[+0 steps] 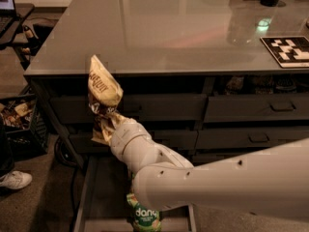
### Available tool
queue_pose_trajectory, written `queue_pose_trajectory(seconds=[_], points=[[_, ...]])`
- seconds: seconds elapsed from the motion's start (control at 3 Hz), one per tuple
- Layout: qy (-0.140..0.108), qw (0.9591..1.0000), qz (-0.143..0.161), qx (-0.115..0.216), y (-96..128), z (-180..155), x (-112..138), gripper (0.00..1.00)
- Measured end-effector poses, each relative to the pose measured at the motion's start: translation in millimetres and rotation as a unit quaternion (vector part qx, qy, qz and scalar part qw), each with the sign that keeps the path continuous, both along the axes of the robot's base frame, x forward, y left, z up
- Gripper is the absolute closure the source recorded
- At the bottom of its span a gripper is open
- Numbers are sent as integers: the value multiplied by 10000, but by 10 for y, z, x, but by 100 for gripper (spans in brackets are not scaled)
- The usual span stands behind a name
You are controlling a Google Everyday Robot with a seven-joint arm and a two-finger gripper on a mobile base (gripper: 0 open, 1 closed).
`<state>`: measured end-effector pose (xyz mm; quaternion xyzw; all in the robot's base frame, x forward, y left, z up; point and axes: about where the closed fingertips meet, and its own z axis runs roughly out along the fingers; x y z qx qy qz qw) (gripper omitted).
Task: Pick brown chip bag from bottom drawer and place on counter
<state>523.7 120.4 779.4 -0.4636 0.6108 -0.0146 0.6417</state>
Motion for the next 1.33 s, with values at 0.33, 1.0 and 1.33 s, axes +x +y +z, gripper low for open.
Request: queue_pose_trajectory(seconds=[0.33, 1.0, 1.33], points=[[-363, 9992, -41, -132, -34, 393, 75, 100], [-470, 9988, 130, -42, 25, 565, 379, 100], [-739, 9968, 298, -89, 50, 910, 708, 100]])
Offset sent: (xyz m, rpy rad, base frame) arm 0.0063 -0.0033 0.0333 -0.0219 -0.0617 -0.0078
